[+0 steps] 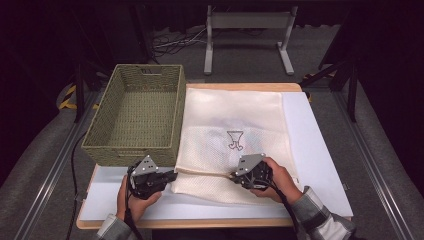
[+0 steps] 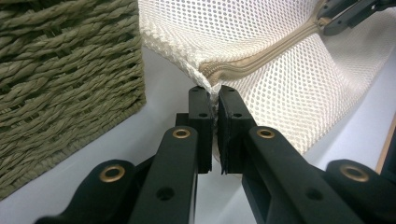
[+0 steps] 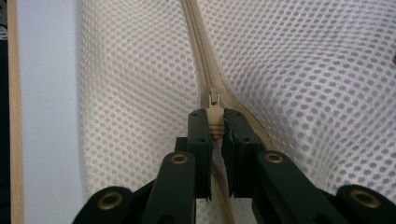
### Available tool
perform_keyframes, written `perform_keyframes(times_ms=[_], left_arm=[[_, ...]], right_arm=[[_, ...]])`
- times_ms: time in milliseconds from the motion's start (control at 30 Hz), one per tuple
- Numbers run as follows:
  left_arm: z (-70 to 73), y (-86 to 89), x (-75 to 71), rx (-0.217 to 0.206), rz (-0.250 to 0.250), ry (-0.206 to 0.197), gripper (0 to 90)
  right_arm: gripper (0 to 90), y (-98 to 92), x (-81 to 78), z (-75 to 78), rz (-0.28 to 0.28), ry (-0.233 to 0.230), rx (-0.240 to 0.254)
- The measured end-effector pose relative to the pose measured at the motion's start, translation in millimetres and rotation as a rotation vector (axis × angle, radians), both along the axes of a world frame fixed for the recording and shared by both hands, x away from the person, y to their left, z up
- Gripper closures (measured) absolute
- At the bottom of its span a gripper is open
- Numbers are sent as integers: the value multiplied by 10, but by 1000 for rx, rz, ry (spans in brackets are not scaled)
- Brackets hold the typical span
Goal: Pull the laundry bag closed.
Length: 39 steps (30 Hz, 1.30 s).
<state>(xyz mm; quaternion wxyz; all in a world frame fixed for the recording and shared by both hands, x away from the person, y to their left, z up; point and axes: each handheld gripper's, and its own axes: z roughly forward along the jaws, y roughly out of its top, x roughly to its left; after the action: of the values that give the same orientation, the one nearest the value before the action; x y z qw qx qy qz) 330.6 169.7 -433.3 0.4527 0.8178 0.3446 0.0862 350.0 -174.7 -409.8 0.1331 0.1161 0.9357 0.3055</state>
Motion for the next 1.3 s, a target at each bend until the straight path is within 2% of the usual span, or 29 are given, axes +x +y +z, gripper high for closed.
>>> perform_keyframes(times_ms=[733, 1000, 1100, 1300], left_arm=[[2, -16, -8, 26, -2, -4, 854], [-4, -20, -2, 46, -9, -10, 853], [-11, -33, -6, 51, -8, 1, 852], [-10, -38, 0, 66, -14, -9, 853]], right_arm=[[823, -404, -86, 34, -64, -1, 8], [823, -605, -149, 60, -100, -3, 16], [823, -671, -187, 69, -112, -7, 21], [823, -771, -245, 78, -133, -8, 23]])
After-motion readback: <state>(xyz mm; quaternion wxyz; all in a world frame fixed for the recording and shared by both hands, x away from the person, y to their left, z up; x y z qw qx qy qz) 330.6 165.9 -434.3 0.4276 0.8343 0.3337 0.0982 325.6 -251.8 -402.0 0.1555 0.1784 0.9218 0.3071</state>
